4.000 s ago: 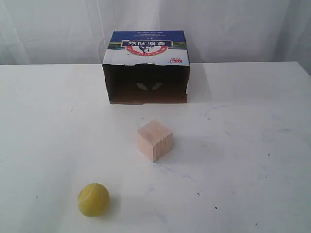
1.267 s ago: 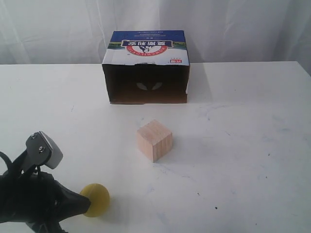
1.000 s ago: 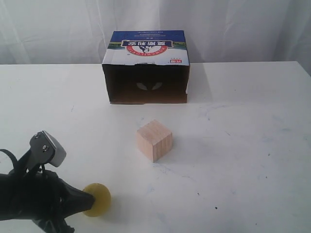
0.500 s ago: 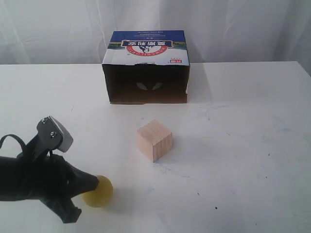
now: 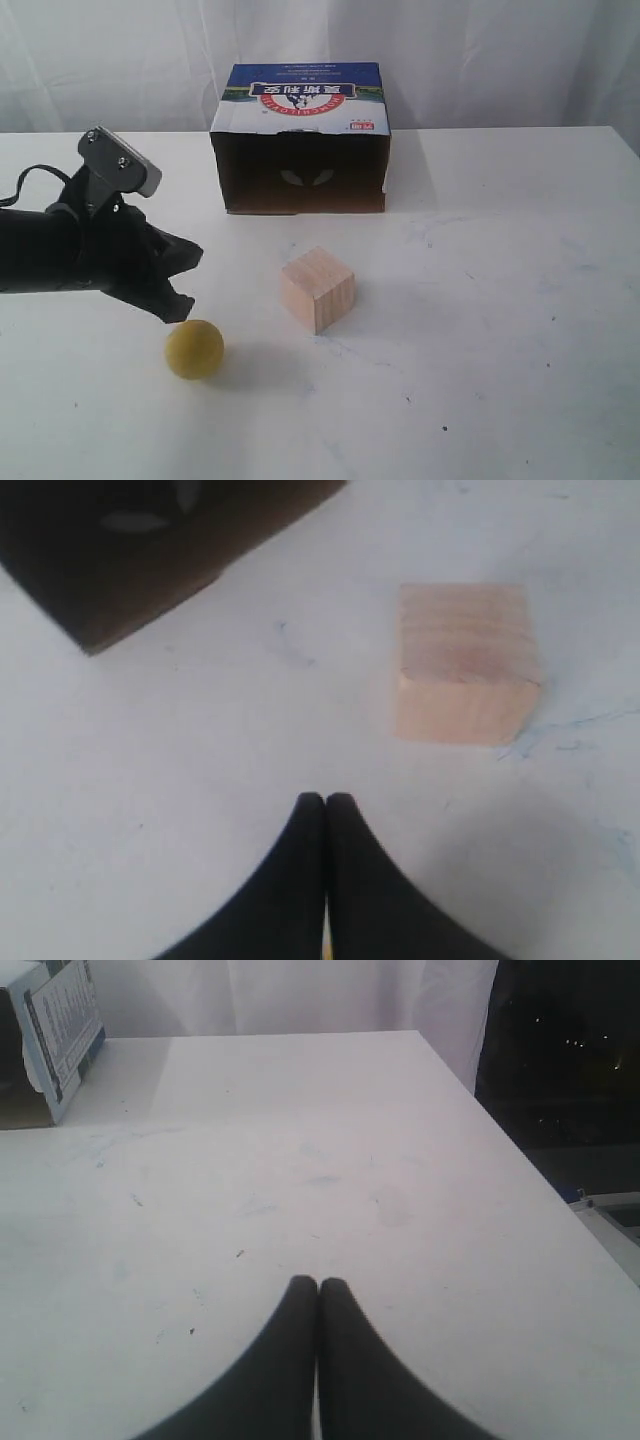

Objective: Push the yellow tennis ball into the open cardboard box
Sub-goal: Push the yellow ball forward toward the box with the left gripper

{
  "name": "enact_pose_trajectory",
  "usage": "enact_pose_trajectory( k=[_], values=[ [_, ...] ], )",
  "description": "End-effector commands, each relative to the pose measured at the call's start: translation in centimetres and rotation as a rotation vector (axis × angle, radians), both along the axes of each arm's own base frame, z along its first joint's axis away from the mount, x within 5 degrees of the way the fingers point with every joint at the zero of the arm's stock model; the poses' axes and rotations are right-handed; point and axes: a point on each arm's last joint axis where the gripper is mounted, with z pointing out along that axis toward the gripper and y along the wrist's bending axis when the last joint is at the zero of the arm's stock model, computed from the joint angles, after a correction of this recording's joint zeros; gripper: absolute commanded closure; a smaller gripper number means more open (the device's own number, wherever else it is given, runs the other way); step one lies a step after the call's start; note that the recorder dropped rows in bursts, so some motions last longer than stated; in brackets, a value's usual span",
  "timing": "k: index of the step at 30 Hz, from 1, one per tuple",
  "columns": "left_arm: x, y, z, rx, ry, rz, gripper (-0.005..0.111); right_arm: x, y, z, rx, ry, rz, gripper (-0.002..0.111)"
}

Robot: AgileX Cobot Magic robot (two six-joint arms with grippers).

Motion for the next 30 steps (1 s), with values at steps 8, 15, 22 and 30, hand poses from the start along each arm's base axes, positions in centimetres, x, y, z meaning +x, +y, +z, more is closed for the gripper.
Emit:
enact_pose_trajectory(
  k=[8,15,22,30],
  values=[
    [-1.1,0.2,-3.0,-0.013,0.128,0.026,0.107,0.0,0.0,0.1,0.004,-0.011,-0.008,0.108],
    [3.6,-1.1,-3.0,0.074,0.048,-0.043,0.107,0.0,0.0,0.1,0.004,-0.011,-0.008,0.108],
    [7.2,0.4,-0.4,0.137,-0.081,0.014,0.107,0.0,0.0,0.1,0.004,-0.011,-0.008,0.108],
    [14.5,10.7,-2.5,-0.218,-0.001,0.274,0.107,0.0,0.0,0.1,0.004,-0.011,-0.008,0.108]
  ],
)
